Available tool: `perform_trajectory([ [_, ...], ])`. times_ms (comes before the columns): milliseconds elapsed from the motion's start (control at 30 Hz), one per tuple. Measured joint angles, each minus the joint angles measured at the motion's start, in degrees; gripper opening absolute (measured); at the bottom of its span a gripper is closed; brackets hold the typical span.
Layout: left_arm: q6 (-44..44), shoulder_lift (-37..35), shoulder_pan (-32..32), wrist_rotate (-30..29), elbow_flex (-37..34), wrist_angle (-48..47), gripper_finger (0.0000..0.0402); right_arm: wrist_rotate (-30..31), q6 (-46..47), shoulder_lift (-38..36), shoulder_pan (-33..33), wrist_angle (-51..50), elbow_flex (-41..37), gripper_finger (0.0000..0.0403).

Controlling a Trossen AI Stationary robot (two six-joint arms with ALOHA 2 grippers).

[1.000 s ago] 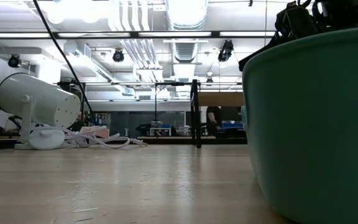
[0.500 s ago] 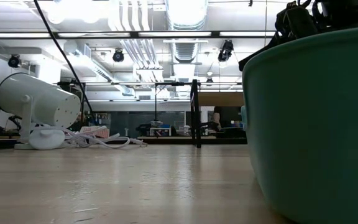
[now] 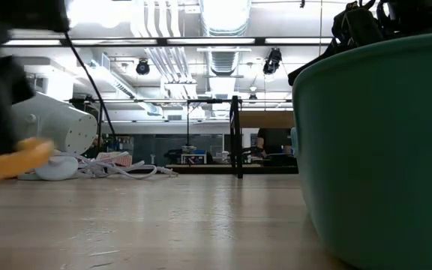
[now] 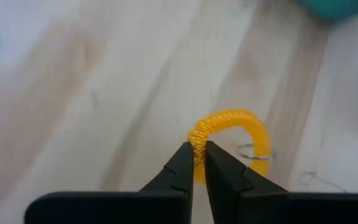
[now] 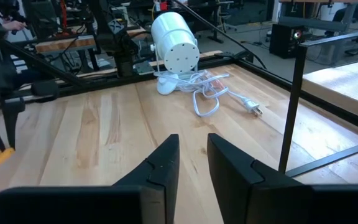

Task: Pick & Place Office Desk Supplies
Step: Put the yellow spring rubberband into the yellow bin

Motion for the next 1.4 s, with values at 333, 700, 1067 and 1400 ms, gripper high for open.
perform_trajectory([
  [333, 15.39, -0.2, 8.71, -16.11, 0.02, 8.65, 0.0029, 0.01, 0.0, 0.0, 0.0, -0.02, 0.0, 0.0081],
  [700, 45.97, -0.24, 22.38, -16.8, 0.07, 26.81, 0.0029, 0.01, 0.0, 0.0, -0.01, 0.0, 0.0, 0.0071],
  [1067, 59.9, -0.04, 32.45, -9.66, 0.09, 37.07, 0.0029, -0.01, 0.0, 0.0, 0.0, 0.0, 0.0, 0.0085],
  [1400, 59.77, 0.17, 35.82, -2.28, -0.33, 39.51, 0.0029, 0.01, 0.0, 0.0, 0.0, 0.0, 0.02, 0.0077],
])
